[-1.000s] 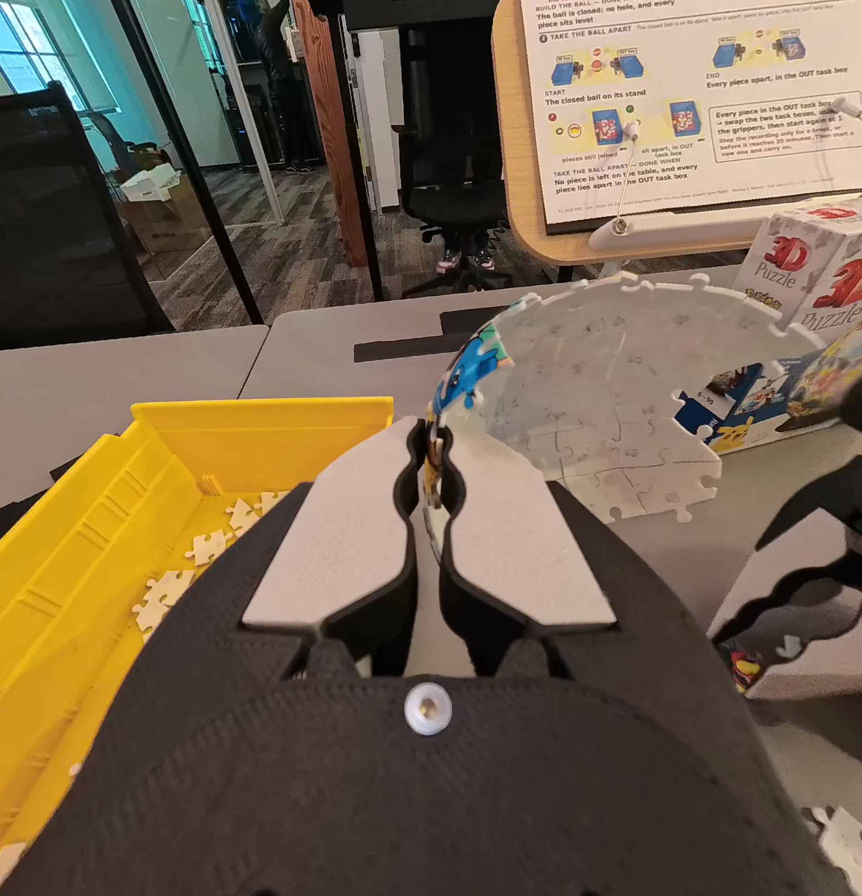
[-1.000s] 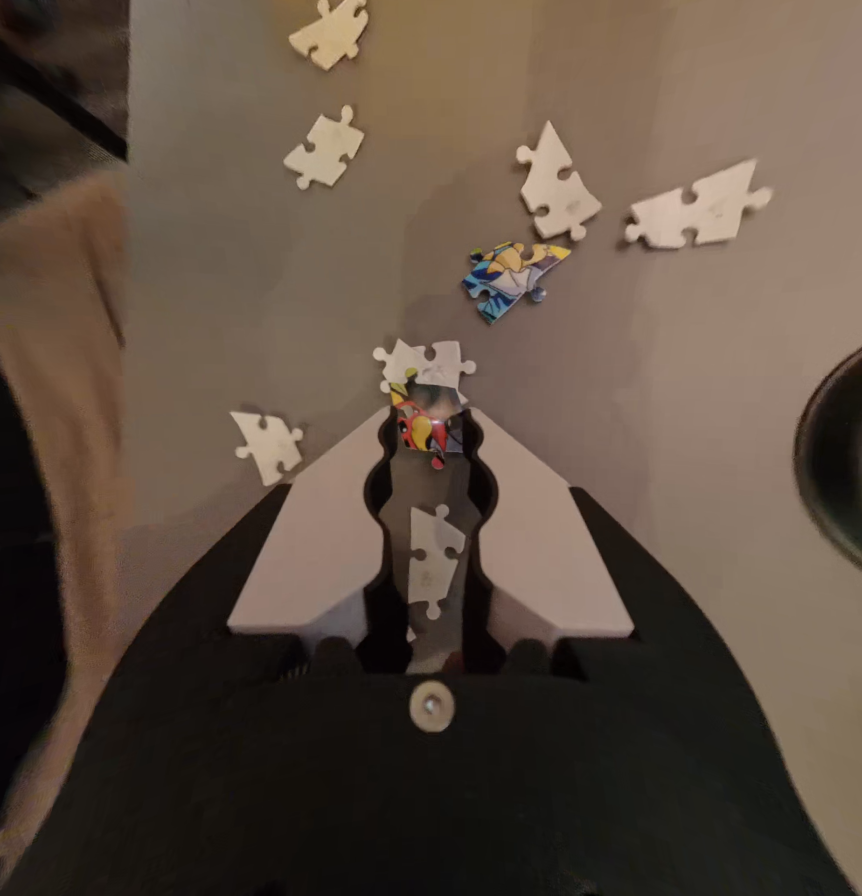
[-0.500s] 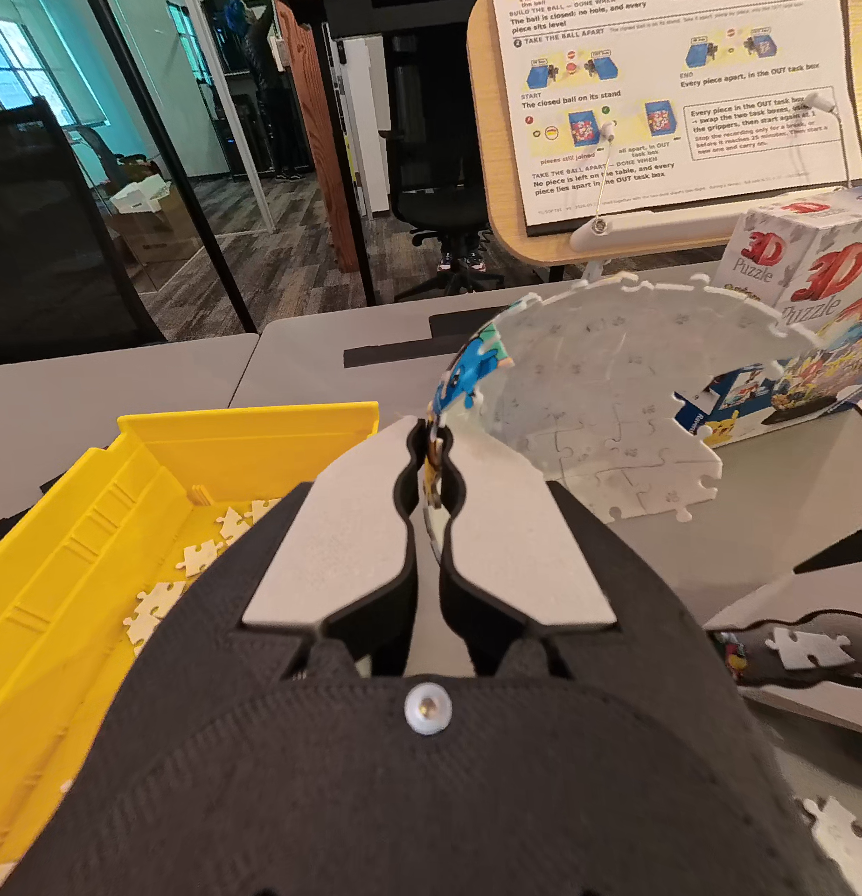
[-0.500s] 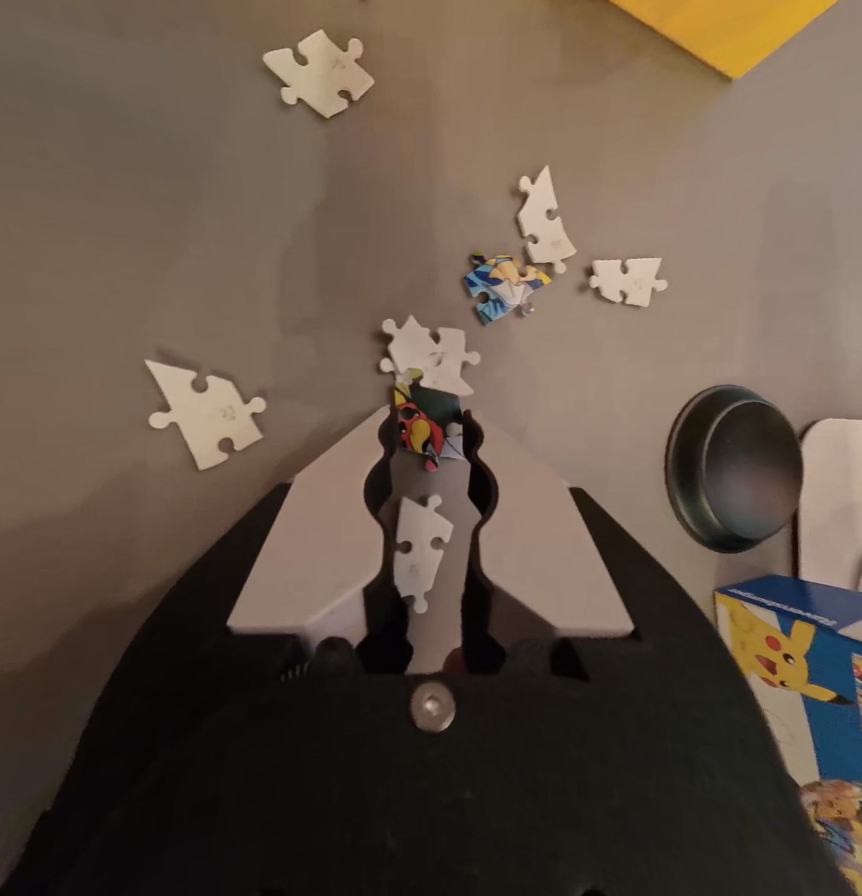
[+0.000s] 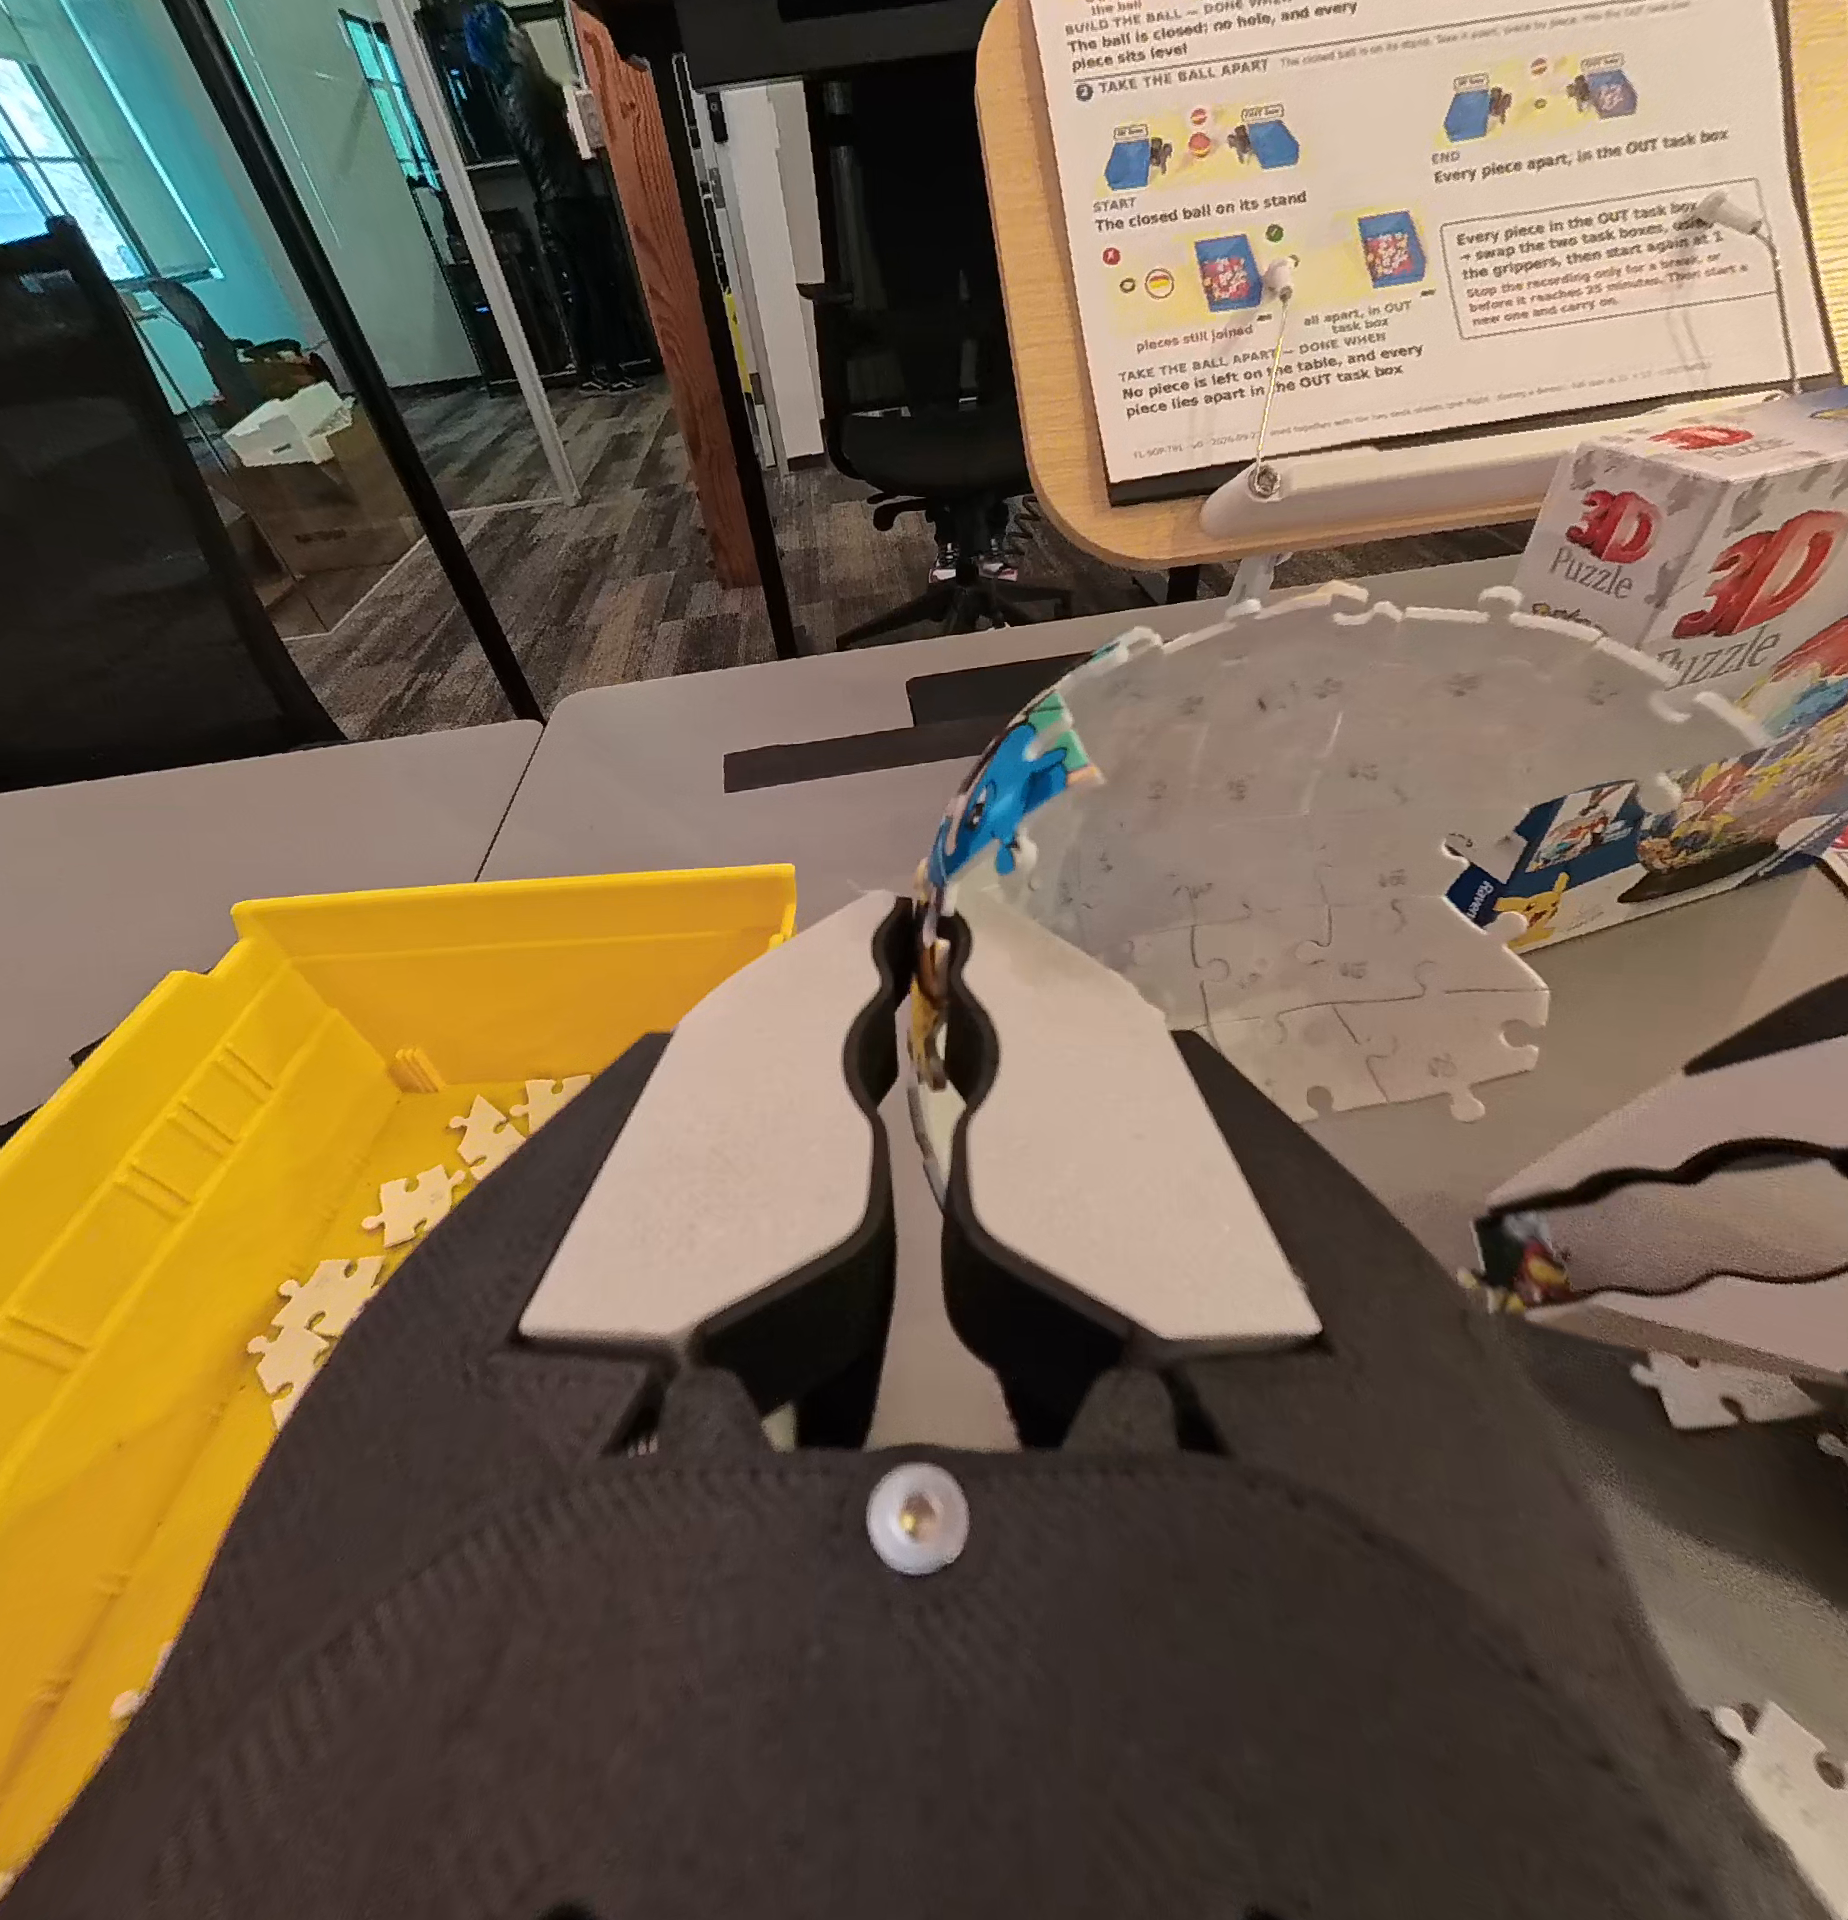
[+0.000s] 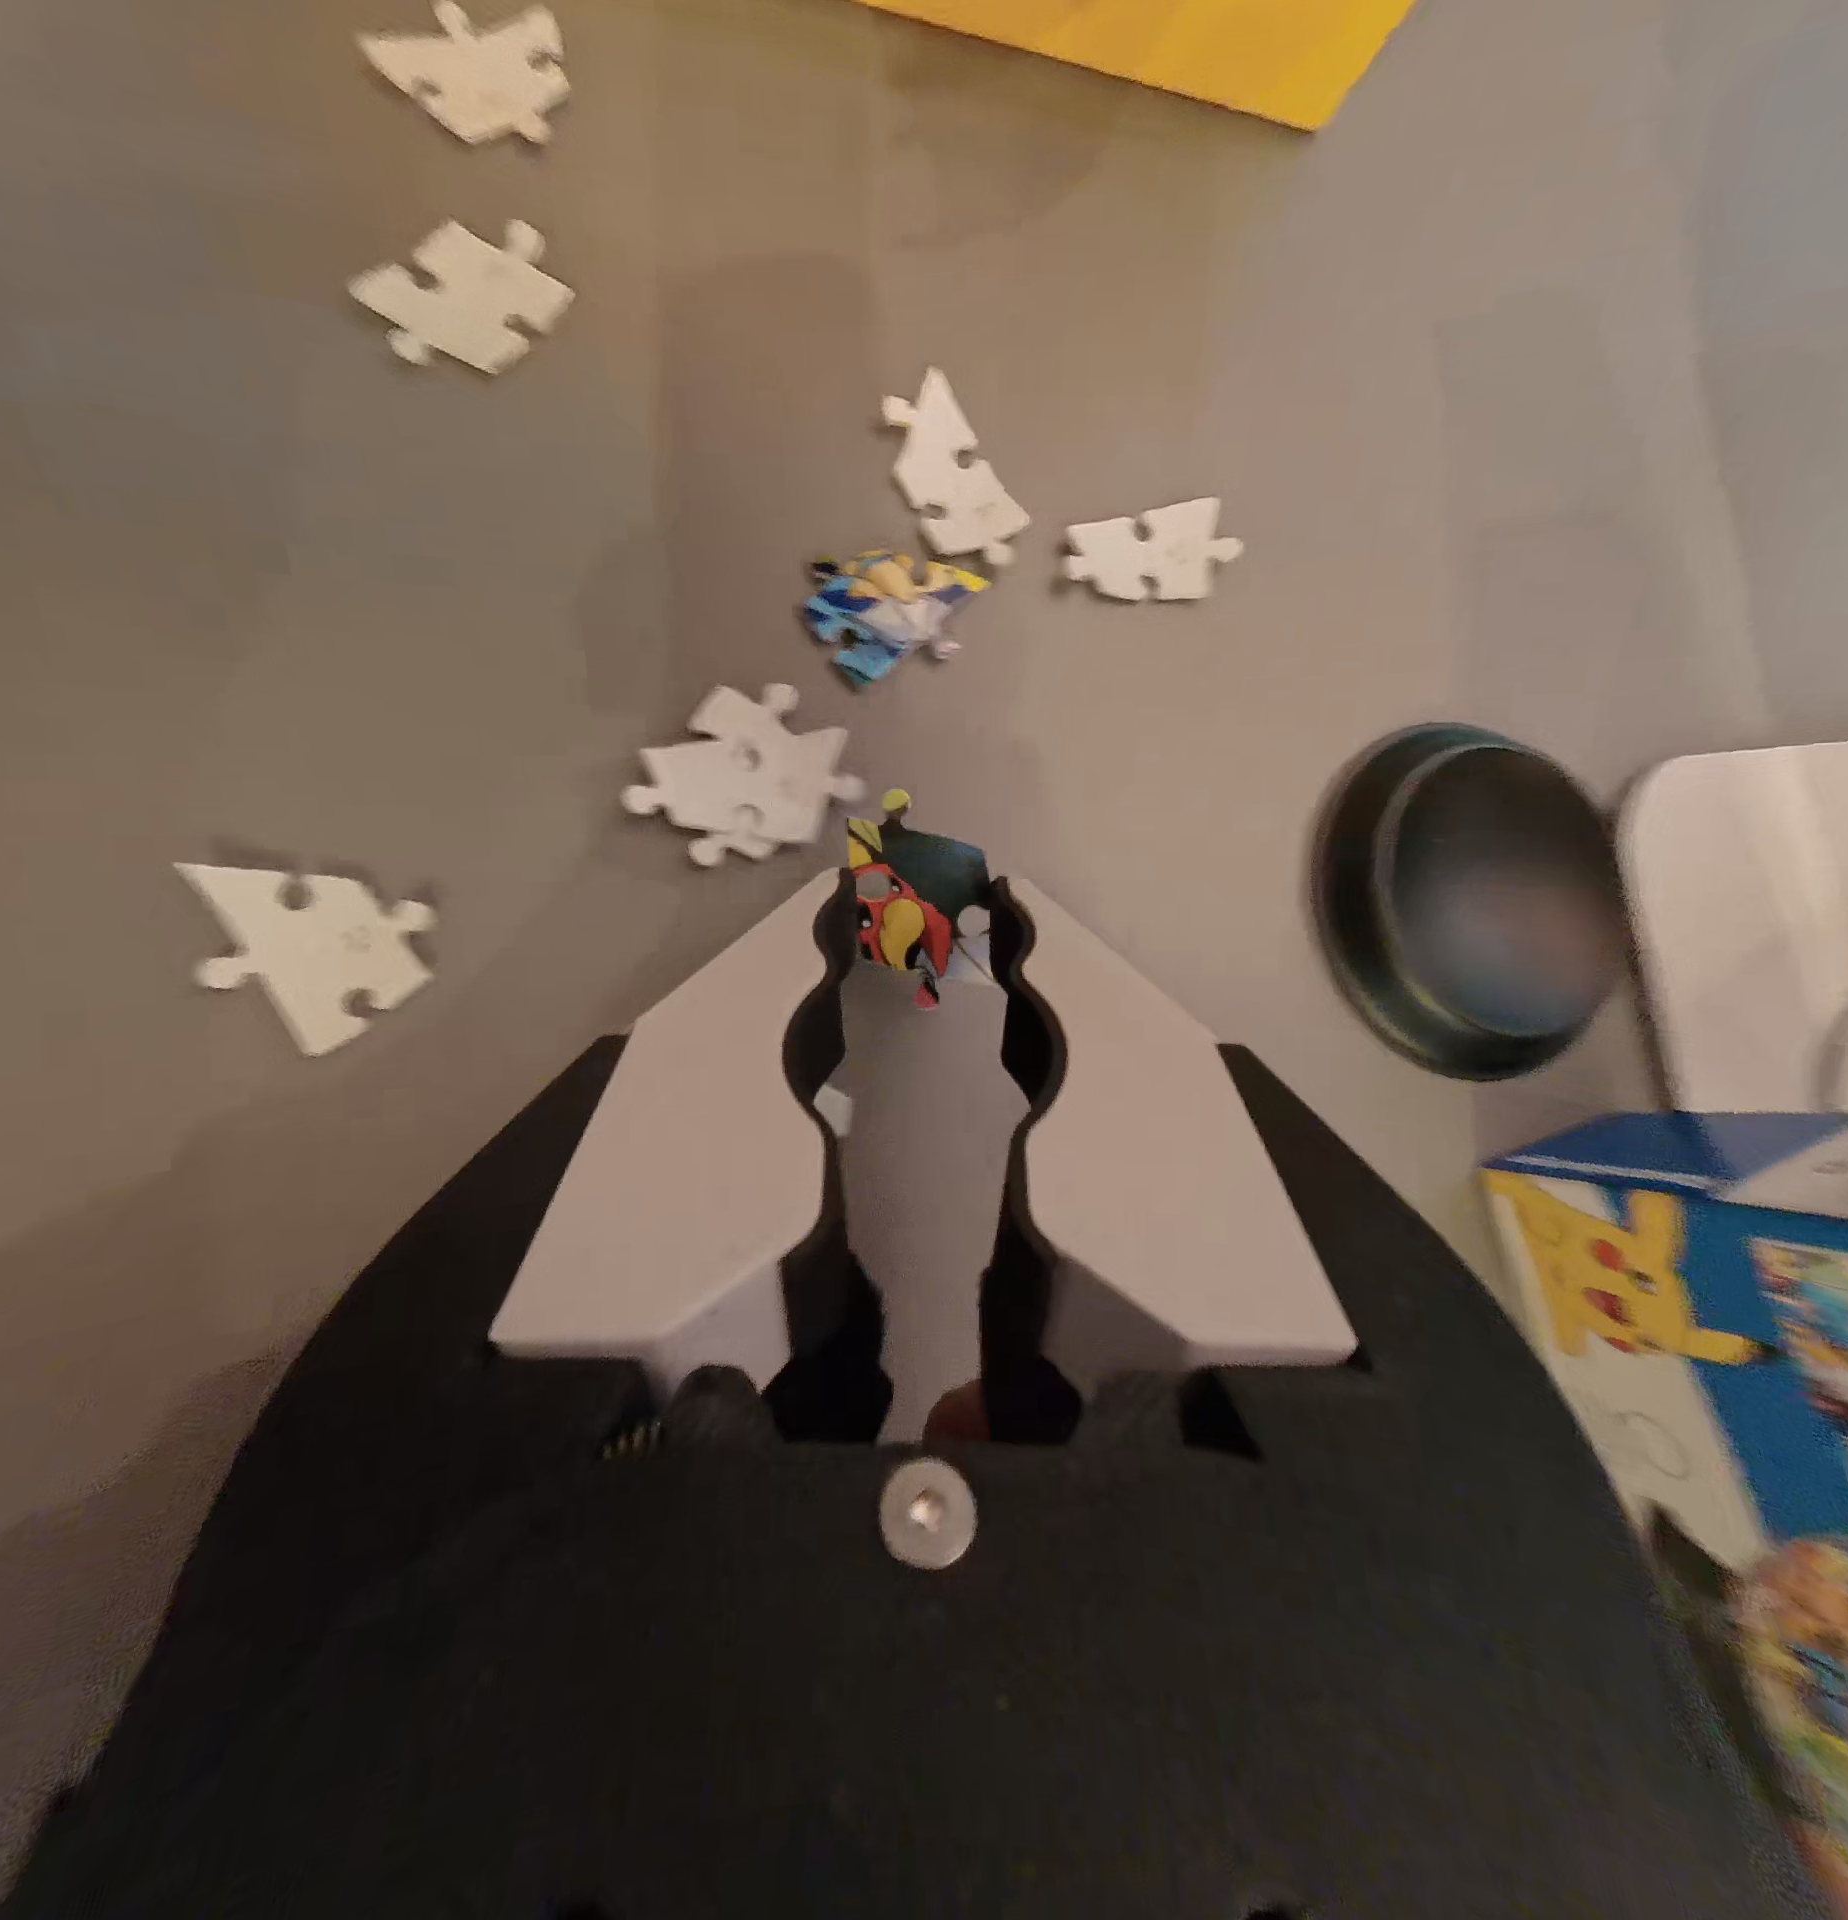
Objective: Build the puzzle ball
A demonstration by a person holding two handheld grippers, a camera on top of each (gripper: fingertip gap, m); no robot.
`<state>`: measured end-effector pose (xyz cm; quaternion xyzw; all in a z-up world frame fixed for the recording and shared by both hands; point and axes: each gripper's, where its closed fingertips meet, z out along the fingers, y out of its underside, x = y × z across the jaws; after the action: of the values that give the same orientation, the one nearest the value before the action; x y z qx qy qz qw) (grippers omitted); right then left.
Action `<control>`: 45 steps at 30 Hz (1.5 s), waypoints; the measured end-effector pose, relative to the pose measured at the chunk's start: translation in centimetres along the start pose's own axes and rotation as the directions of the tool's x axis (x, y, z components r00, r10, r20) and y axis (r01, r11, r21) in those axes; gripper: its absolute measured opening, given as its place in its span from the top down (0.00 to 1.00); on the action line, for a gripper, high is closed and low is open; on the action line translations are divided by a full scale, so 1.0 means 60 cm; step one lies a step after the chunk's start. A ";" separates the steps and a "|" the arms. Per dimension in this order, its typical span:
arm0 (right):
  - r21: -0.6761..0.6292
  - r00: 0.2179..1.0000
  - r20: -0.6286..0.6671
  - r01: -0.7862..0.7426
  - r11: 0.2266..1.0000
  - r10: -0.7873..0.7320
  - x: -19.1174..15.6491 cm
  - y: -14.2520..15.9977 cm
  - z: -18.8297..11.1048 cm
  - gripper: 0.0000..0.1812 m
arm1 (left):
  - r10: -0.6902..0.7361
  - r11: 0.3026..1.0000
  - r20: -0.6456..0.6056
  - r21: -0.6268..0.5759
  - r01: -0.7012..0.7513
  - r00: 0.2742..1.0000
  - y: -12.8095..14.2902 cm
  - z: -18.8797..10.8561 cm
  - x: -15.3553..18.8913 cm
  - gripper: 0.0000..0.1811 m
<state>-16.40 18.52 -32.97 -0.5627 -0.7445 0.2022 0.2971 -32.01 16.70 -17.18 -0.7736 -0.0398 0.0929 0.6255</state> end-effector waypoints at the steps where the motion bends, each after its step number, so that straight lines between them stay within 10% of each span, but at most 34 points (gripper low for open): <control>1: -0.016 0.998 -0.045 0.037 0.999 -0.038 0.011 0.000 -0.001 0.87 | 0.000 1.000 0.000 -0.001 0.000 1.000 0.001 0.000 0.000 0.98; 7: 0.011 0.978 0.178 -0.116 0.993 0.112 -0.023 -0.023 -0.001 0.87 | 0.002 1.000 0.000 -0.001 -0.002 1.000 0.000 0.000 0.000 0.98; 12: -0.125 0.746 0.521 -0.413 0.902 0.414 -0.068 -0.019 -0.024 0.87 | -0.001 1.000 -0.002 0.001 0.001 1.000 -0.001 0.000 0.000 0.98; 20: -0.186 0.833 0.413 -0.318 0.930 0.368 -0.051 0.013 0.006 0.82 | 0.003 1.000 -0.008 -0.002 -0.003 1.000 0.001 0.001 0.005 0.98; 30: -0.091 0.990 0.104 0.103 0.991 -0.093 -0.049 0.027 0.000 0.81 | 0.000 1.000 -0.008 -0.003 0.000 1.000 0.003 0.003 0.004 0.98; 38: -0.037 0.997 0.041 0.065 0.997 -0.064 -0.037 0.022 0.009 0.92 | 0.007 1.000 -0.008 0.008 -0.007 1.000 -0.004 -0.001 0.007 0.98; 45: 0.027 0.945 0.207 -0.263 0.964 0.252 -0.012 0.000 -0.011 1.00 | 0.011 1.000 -0.014 0.010 -0.011 1.000 -0.005 0.000 0.012 0.98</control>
<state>-15.82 17.80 -32.64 -0.6233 -0.6851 0.3154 0.2065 -31.27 16.90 -16.94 -0.7714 -0.0309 0.0911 0.6290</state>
